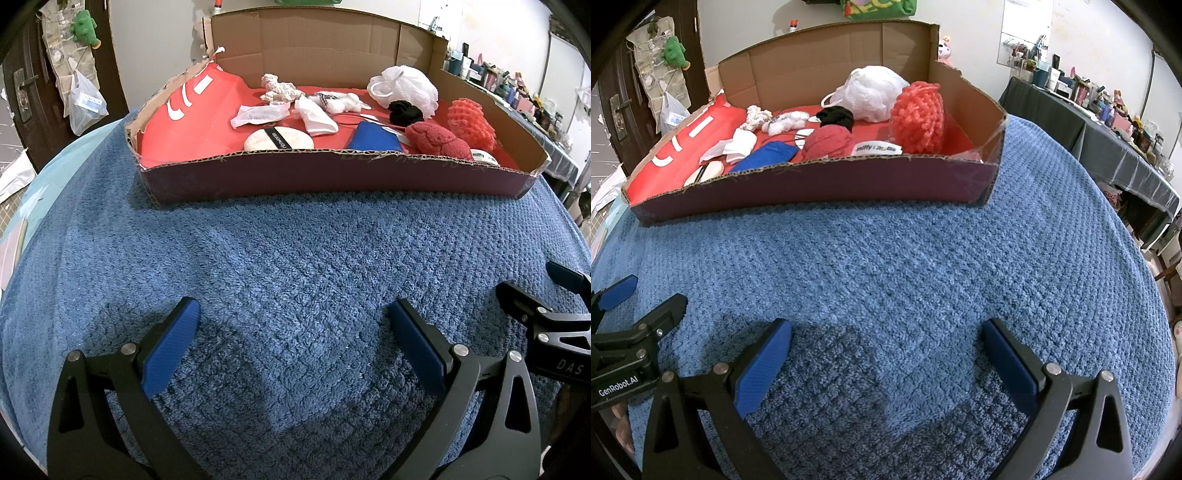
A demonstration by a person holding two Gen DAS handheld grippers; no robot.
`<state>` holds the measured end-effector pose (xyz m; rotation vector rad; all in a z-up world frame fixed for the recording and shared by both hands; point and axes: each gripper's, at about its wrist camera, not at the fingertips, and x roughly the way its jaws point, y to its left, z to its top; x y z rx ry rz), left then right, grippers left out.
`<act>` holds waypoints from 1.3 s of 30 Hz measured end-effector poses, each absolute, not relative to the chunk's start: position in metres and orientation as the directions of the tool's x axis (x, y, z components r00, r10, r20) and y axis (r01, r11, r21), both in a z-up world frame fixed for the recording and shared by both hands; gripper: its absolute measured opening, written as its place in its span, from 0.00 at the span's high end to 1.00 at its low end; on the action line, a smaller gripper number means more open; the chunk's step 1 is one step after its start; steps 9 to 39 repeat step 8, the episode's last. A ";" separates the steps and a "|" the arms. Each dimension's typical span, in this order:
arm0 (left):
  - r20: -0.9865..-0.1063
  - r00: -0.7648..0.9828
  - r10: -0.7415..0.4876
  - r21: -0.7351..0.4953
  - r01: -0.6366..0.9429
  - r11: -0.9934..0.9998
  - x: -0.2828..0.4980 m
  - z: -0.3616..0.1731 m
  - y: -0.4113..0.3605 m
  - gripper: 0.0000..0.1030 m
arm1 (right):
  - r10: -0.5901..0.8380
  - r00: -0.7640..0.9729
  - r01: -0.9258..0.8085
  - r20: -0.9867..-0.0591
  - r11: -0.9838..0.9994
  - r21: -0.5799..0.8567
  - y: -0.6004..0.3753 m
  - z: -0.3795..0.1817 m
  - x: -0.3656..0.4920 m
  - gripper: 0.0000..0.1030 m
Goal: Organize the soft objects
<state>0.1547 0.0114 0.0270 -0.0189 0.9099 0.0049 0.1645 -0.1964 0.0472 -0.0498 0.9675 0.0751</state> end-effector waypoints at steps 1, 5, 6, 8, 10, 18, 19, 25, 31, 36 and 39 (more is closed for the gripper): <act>-0.789 0.614 -0.004 -0.014 -0.012 1.000 0.155 0.027 0.011 0.00 | 0.042 0.565 -0.086 -0.824 0.996 -0.009 -0.196 0.047 0.165 0.00; -0.789 0.614 -0.003 -0.014 -0.012 1.000 0.155 0.027 0.011 0.00 | 0.041 0.565 -0.087 -0.824 0.996 -0.009 -0.196 0.047 0.165 0.00; -0.789 0.614 -0.003 -0.013 -0.012 1.000 0.155 0.027 0.012 0.00 | 0.041 0.565 -0.087 -0.824 0.996 -0.010 -0.196 0.047 0.165 0.00; -0.789 0.614 -0.003 -0.013 -0.012 1.000 0.155 0.027 0.012 0.00 | 0.040 0.565 -0.087 -0.824 0.996 -0.011 -0.195 0.047 0.164 0.00; -0.789 0.614 -0.003 -0.013 -0.012 1.000 0.155 0.027 0.012 0.00 | 0.040 0.565 -0.087 -0.824 0.996 -0.011 -0.195 0.047 0.164 0.00; -0.789 0.614 -0.003 -0.013 -0.012 1.000 0.155 0.027 0.012 0.00 | 0.040 0.565 -0.087 -0.824 0.996 -0.011 -0.195 0.047 0.164 0.00; -0.789 0.614 -0.003 -0.013 -0.012 1.000 0.155 0.027 0.012 0.00 | 0.040 0.565 -0.087 -0.824 0.996 -0.011 -0.195 0.047 0.164 0.00; -0.789 0.614 -0.003 -0.013 -0.012 1.000 0.155 0.027 0.012 0.00 | 0.040 0.565 -0.087 -0.824 0.996 -0.011 -0.195 0.047 0.164 0.00; -0.789 0.614 -0.003 -0.013 -0.012 1.000 0.155 0.027 0.012 0.00 | 0.040 0.565 -0.087 -0.824 0.996 -0.011 -0.195 0.047 0.164 0.00; -0.789 0.614 -0.003 -0.013 -0.012 1.000 0.155 0.027 0.012 0.00 | 0.040 0.565 -0.087 -0.824 0.996 -0.011 -0.195 0.047 0.164 0.00; -0.789 0.614 -0.003 -0.013 -0.012 1.000 0.155 0.027 0.012 0.00 | 0.040 0.565 -0.087 -0.824 0.996 -0.011 -0.195 0.047 0.164 0.00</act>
